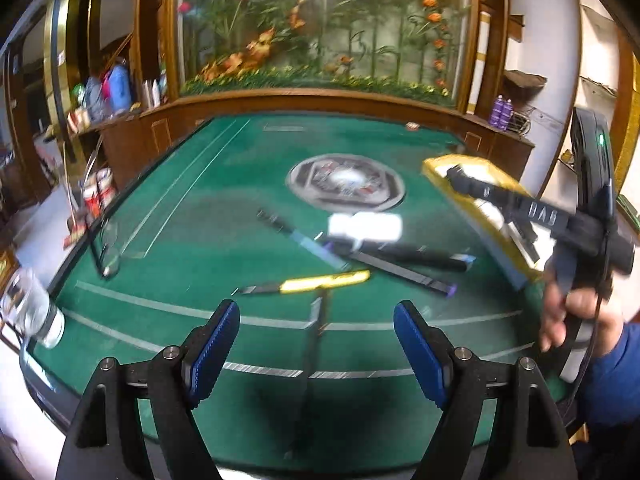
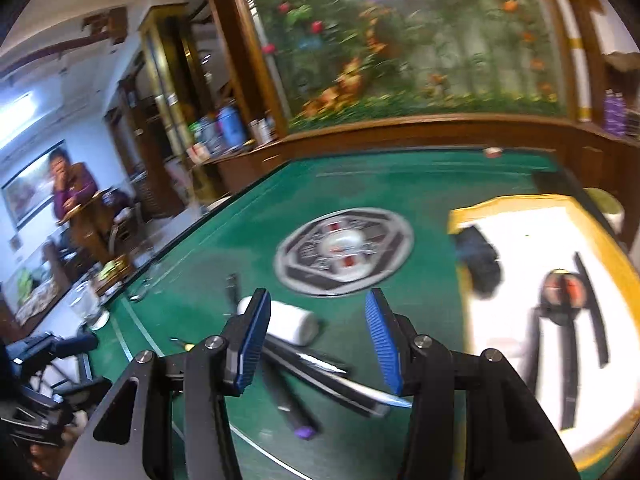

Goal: Organize rigid objects
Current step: 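Grasp a black pen with the left tool while the right grasps a purple-capped marker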

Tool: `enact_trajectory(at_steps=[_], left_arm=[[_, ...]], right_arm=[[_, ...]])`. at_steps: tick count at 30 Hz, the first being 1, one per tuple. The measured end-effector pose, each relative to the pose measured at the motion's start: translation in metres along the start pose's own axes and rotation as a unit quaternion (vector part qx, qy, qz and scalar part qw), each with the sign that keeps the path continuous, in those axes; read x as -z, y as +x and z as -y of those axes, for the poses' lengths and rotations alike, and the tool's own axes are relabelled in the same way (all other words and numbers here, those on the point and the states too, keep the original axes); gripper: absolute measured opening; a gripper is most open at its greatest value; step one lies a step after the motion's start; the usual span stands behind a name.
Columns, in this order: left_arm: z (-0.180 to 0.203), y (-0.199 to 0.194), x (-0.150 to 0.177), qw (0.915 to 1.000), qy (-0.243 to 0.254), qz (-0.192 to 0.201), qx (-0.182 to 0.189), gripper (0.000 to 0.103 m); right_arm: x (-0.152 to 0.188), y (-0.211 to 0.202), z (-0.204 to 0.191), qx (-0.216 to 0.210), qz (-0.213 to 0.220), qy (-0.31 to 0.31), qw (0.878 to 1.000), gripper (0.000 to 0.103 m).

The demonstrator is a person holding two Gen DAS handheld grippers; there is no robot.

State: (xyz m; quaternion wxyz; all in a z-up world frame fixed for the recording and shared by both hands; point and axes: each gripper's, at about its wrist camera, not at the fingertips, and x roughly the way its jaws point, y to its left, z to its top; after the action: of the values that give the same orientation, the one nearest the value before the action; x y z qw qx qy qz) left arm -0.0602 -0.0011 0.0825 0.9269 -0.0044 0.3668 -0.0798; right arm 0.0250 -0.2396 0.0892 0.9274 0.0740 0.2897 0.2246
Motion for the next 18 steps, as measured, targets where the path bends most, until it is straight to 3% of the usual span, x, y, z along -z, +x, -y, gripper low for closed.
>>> enact_trajectory(at_steps=[5,9,10,12,13,15,18], left_arm=[[-0.008,0.017,0.017,0.9989,0.017,-0.044,0.006,0.083],[0.004,0.035,0.018,0.9971,0.035,-0.067,-0.002,0.081],[0.006,0.042,0.018,0.9965,0.031,-0.077,-0.001,0.076],[0.007,0.057,0.017,0.9942,0.024,-0.105,-0.001,0.038],[0.007,0.065,0.017,0.9926,0.021,-0.120,-0.003,0.032],[0.011,0.071,0.016,0.9925,0.025,-0.117,-0.024,0.029],[0.014,0.074,0.014,0.9923,0.026,-0.117,-0.032,0.028]], right_arm=[[0.005,0.010,-0.017,-0.049,-0.023,-0.024,0.998,0.048],[0.008,0.010,-0.007,-0.070,-0.043,0.004,0.997,0.048],[0.008,0.012,-0.005,-0.071,-0.051,0.007,0.996,0.048],[0.011,0.018,-0.004,-0.071,-0.077,0.004,0.994,0.048],[0.012,0.021,-0.004,-0.081,-0.090,0.003,0.993,0.048],[0.018,0.032,-0.010,-0.095,-0.132,-0.013,0.987,0.045],[0.030,0.043,-0.013,-0.074,-0.167,-0.027,0.983,0.036]])
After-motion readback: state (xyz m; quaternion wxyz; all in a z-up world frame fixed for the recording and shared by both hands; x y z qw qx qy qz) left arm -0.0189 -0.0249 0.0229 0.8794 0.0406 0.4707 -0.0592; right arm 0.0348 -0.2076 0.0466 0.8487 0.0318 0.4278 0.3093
